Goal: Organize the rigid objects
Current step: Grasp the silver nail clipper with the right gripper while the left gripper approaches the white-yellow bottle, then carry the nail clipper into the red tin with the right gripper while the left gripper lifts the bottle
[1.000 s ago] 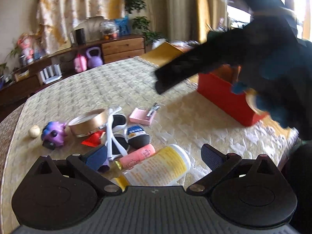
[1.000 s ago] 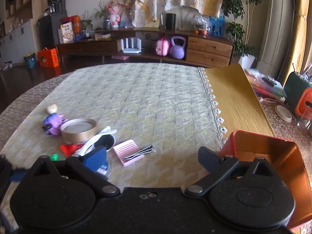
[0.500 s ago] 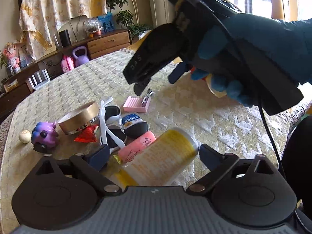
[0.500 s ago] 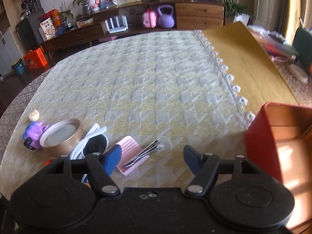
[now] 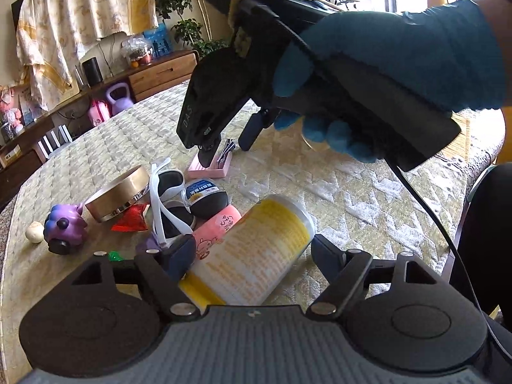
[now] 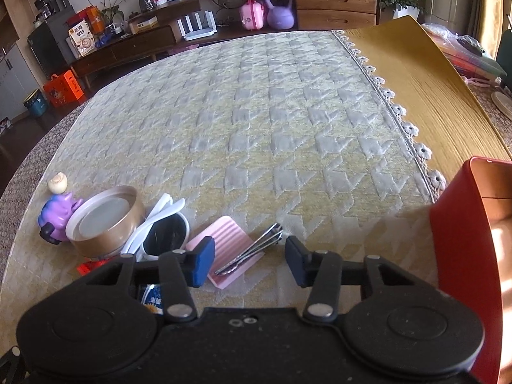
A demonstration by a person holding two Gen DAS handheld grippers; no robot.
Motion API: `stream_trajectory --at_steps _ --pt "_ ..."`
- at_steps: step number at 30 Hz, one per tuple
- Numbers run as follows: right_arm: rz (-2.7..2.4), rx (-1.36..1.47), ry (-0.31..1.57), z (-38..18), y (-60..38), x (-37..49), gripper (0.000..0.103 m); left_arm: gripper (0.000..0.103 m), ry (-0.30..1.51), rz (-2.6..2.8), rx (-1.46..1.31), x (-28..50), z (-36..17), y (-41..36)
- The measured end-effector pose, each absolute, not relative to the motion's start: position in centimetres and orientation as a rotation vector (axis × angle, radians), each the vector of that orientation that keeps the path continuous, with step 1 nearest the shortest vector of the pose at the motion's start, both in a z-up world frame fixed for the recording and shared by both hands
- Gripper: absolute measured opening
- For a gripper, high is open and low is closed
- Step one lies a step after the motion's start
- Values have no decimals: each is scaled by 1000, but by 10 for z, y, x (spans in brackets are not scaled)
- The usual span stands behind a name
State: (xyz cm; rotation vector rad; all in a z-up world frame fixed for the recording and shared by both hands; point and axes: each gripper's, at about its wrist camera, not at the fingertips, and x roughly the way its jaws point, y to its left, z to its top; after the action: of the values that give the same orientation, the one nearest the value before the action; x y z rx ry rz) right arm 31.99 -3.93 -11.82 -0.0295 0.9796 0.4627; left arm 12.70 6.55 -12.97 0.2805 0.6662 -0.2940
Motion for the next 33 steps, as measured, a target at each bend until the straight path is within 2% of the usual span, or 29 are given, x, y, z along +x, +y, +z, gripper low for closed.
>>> stream_trajectory --at_steps 5,7,9,24,33 --pt "457 -9 980 -118 -45 324 25 79 664 -290 280 127 -129 67" --pt "466 0 979 -118 -47 323 11 78 664 -288 277 126 -128 67" --pt "470 4 972 -117 -47 321 7 78 666 -284 269 125 -127 68" --pt "503 -19 878 -92 -76 291 6 77 725 -230 115 141 -120 81" --pt "550 88 941 -87 -96 289 5 77 748 -209 55 141 -117 87"
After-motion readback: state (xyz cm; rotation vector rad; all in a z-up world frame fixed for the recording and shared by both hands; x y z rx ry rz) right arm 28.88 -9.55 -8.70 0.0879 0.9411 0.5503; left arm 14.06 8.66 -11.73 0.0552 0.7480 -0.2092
